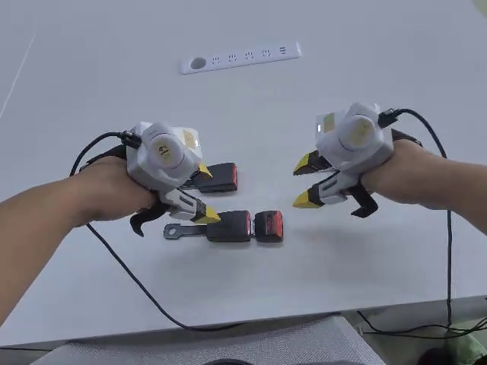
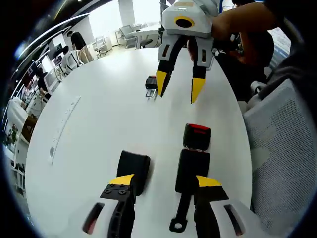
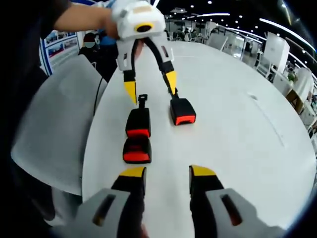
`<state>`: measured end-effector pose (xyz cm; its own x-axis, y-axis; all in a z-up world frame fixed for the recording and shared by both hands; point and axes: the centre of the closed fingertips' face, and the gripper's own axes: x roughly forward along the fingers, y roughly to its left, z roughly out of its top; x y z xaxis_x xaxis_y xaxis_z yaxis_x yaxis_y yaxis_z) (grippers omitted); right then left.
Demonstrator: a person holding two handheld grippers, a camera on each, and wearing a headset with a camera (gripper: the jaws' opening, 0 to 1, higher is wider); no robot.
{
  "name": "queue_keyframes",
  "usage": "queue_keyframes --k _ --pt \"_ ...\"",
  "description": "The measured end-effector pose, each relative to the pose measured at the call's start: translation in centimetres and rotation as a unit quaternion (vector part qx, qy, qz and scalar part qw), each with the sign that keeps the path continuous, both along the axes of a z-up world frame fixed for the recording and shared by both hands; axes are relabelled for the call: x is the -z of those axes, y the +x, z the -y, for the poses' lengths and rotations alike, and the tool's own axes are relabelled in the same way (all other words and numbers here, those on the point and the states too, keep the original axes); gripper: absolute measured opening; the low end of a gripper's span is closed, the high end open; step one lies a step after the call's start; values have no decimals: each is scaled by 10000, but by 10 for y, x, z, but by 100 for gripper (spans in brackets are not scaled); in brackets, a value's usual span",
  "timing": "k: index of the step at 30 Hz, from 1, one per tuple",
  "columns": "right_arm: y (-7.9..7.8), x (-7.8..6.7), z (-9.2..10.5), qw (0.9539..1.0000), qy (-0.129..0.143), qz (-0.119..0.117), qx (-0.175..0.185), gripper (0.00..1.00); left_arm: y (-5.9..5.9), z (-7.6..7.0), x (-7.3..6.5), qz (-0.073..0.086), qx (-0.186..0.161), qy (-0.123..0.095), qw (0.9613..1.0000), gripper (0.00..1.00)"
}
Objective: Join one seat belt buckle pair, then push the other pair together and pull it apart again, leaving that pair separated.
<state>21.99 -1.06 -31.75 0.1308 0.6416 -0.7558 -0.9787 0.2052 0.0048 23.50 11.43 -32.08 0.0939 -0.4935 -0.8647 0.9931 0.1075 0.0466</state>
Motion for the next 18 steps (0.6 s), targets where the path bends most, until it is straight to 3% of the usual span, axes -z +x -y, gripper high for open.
queue_keyframes --k 3,8,12,16,18 --pt "5 -2 6 10000 -54 44 -17 35 13 -5 6 52 -62 18 10000 49" --pt "29 -1 25 9997 -179 149 67 35 36 -12 12 143 -106 56 9998 49" --pt "46 10 45 9993 -286 123 208 35 48 -14 18 212 -57 154 9996 49" --pt "55 18 64 9986 -448 141 252 36 54 -13 25 158 51 190 9997 47" --pt "56 20 72 9987 -392 34 318 36 55 -14 29 78 72 255 9996 46"
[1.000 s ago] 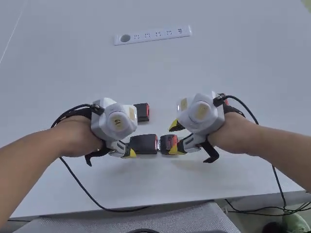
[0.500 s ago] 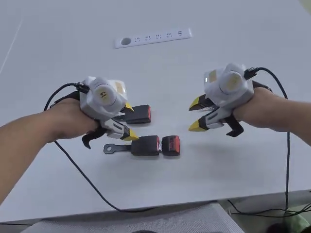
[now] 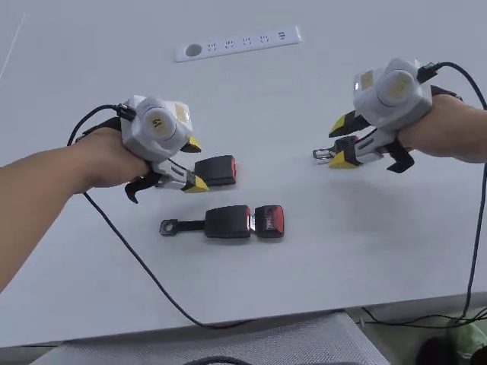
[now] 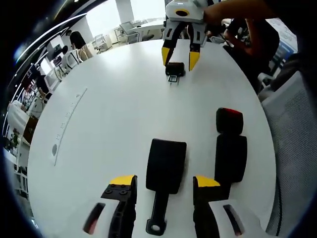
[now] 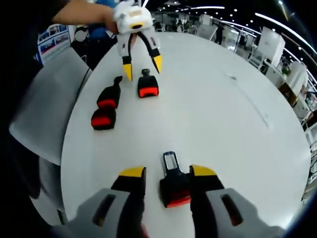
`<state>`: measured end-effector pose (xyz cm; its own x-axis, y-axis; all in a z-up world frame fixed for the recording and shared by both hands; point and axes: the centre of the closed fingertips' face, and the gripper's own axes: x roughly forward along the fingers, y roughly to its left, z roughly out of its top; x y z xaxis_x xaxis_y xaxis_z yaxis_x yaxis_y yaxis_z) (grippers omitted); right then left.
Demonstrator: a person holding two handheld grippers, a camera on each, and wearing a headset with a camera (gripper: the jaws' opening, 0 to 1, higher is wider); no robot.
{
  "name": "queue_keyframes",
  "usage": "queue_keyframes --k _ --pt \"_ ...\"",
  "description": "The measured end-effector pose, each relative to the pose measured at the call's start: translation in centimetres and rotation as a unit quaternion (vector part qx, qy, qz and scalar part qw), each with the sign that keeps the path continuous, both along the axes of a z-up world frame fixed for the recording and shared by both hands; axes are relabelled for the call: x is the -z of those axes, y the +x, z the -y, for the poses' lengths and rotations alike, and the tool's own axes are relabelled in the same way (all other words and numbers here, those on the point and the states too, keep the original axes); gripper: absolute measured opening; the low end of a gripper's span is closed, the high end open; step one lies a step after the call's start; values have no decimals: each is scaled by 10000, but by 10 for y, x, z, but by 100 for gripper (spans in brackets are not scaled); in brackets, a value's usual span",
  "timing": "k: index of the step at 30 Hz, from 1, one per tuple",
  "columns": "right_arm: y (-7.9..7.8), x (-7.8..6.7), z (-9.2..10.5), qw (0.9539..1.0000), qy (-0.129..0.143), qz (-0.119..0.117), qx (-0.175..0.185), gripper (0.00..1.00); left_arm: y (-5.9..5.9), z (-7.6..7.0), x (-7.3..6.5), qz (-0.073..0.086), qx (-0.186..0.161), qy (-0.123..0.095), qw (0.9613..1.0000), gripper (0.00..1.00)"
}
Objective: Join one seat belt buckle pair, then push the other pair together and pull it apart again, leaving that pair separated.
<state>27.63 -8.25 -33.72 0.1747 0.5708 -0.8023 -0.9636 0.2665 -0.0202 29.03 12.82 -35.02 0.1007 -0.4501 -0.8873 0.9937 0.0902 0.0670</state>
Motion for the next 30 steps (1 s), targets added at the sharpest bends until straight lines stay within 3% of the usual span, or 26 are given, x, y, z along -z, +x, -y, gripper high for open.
queue_keyframes --k 3,9,16,19,22,30 --pt "4 5 11 10000 -44 -24 -10 38 3 -1 6 -90 46 114 9999 46" --pt "11 12 22 9998 -137 -130 -68 38 6 3 12 -140 295 138 9994 42" --pt "8 26 27 9989 -268 -284 -260 35 -1 5 21 -342 501 171 9980 33" --pt "6 26 27 9985 -257 -295 -372 34 2 4 22 -460 295 171 9984 33" --pt "6 26 28 9979 -302 -302 -479 34 0 4 23 -339 595 242 9974 33" --pt "4 26 28 9965 -361 -291 -697 33 -2 6 23 -347 701 361 9963 33"
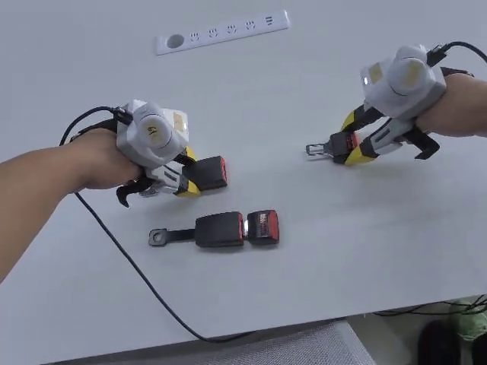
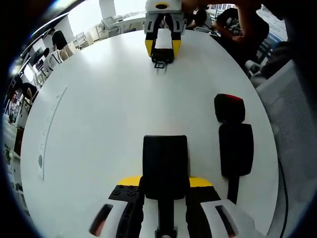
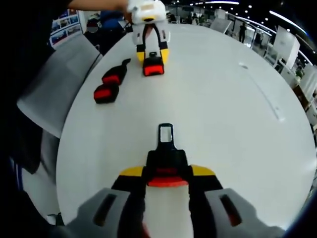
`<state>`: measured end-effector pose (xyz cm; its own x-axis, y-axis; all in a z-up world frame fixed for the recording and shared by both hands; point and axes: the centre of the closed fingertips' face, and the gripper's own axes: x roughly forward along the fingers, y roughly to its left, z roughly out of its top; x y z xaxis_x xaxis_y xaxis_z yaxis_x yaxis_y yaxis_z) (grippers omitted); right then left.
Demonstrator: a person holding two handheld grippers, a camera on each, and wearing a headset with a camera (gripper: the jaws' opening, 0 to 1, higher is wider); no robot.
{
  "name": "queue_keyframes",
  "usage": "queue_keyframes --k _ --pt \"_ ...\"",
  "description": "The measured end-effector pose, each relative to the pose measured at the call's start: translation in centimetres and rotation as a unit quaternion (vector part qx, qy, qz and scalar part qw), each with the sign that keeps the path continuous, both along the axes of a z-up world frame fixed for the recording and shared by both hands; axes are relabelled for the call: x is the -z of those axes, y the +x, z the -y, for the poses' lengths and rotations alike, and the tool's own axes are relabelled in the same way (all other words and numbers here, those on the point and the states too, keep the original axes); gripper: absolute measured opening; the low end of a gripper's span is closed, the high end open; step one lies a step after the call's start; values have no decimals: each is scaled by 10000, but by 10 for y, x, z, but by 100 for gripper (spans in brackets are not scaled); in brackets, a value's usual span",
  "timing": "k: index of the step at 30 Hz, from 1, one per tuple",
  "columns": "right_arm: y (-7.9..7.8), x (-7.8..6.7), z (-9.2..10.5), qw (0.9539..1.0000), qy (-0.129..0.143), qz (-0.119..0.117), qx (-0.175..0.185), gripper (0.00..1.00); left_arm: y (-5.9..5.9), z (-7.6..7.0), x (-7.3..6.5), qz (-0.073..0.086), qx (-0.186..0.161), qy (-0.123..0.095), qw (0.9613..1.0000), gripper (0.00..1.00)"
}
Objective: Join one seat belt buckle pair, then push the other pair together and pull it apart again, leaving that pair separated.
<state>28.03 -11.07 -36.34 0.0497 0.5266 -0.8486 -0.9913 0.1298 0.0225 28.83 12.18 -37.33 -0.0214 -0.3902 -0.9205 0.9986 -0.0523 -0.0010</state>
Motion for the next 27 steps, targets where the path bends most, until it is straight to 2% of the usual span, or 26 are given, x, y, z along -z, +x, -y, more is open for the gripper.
queue_keyframes --k 3,5,8,18,21,27 --pt "0 0 -1 10000 -57 -17 28 33 -2 2 -1 33 53 91 9999 33" --pt "-1 0 -6 9999 -129 78 34 33 -3 3 -1 26 39 125 9999 33" --pt "-6 0 -23 9999 -9 103 -23 33 -5 3 -2 35 78 130 9999 33" --pt "-7 0 -60 9997 186 141 -77 33 -4 2 -1 34 57 201 9998 33" --pt "-7 1 -78 9994 327 82 8 33 -3 1 0 33 50 188 9998 33" --pt "-5 0 -108 9990 424 111 24 33 -2 1 2 37 48 178 9998 33"
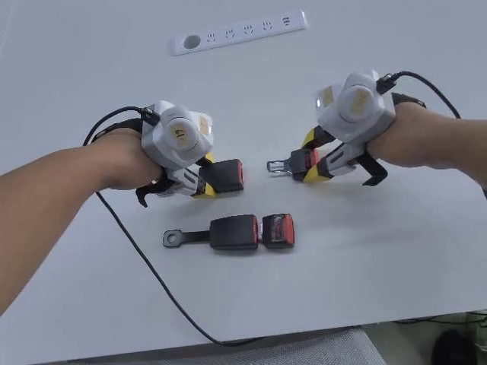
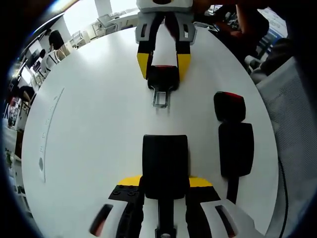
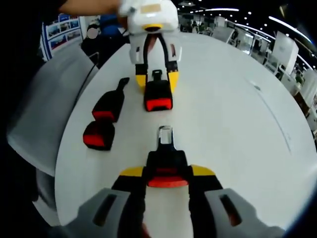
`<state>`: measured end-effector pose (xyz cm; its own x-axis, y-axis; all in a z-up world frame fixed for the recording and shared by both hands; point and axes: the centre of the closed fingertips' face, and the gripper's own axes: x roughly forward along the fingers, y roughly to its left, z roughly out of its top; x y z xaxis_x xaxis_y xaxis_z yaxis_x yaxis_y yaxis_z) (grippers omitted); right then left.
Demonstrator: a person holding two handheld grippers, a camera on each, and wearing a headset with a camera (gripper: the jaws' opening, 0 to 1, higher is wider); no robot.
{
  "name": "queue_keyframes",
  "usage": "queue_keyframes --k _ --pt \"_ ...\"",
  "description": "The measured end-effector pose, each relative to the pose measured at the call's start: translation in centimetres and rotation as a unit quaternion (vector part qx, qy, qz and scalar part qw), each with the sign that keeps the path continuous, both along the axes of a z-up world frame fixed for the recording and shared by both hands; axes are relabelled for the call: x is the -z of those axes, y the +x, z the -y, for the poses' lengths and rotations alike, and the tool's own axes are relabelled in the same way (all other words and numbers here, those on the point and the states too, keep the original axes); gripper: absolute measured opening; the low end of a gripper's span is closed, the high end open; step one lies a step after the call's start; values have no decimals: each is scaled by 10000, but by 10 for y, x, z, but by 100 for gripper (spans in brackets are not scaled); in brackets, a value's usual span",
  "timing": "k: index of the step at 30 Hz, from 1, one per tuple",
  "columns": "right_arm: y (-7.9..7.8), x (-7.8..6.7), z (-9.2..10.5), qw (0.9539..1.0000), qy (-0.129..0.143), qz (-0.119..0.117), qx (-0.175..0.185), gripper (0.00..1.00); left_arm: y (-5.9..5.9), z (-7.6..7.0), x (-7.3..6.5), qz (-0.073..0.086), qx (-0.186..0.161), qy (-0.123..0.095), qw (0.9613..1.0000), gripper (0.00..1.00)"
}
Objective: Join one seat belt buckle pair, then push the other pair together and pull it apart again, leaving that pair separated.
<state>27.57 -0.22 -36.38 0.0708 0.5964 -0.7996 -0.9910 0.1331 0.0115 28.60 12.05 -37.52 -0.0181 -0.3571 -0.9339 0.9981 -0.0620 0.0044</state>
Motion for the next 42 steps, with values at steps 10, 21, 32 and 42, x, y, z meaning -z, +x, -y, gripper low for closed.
queue_keyframes --k 10,21,32,42 --pt "2 1 -32 9999 -125 -30 -84 33 0 -2 0 46 -35 -41 10000 32" --pt "2 -1 -34 9995 -249 66 -202 33 2 -3 1 23 -77 25 10000 32" --pt "1 0 -42 9993 -159 161 -302 32 2 -2 1 12 -35 93 9999 32" --pt "1 0 -49 9997 130 109 -165 30 2 -1 2 26 94 -38 9999 31"
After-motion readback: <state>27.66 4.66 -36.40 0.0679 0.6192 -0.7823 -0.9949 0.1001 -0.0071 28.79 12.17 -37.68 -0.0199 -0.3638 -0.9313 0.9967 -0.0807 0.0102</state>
